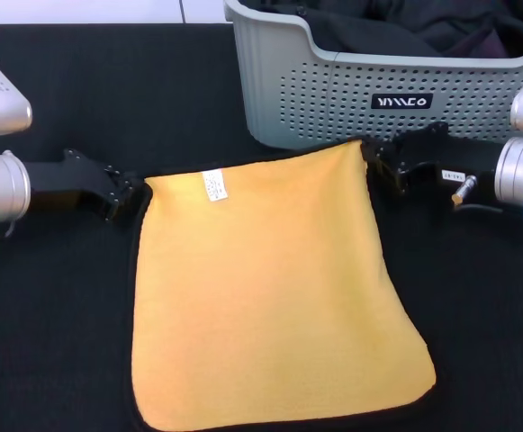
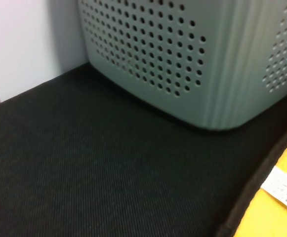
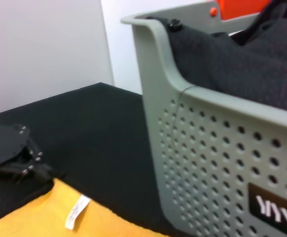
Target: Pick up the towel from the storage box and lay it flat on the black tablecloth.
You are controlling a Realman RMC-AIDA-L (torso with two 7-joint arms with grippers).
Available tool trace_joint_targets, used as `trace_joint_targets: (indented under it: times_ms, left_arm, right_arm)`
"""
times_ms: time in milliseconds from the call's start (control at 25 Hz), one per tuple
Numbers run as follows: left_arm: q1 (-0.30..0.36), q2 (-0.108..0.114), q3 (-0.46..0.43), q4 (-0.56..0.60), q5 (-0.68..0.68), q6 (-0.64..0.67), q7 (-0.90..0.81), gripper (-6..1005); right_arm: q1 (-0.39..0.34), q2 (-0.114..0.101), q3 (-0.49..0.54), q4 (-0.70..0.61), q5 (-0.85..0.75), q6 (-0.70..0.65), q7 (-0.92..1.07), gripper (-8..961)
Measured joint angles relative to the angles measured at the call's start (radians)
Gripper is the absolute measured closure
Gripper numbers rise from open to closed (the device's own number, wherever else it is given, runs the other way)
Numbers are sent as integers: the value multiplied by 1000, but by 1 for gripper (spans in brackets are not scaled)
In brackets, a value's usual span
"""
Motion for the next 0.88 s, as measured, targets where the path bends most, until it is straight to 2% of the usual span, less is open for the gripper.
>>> trace_joint_targets:
  times_ms: [360, 640, 760, 880]
  left_arm:
    - [2, -5, -5, 8, 4, -39, -9, 868]
    - [25, -6, -5, 18, -18, -37, -10, 615]
    - [63, -7, -3, 60, -55, -25, -10, 474]
    - [113, -8, -1, 109, -118, 3, -5, 331]
  right_arm:
    - [-9, 0, -2, -1, 3, 6, 14, 763]
    - [-42, -4, 1, -12, 4, 23, 41, 618]
    - [-76, -9, 11, -42, 4, 72, 41, 556]
    - [-122, -10, 25, -94, 3, 94, 36, 451]
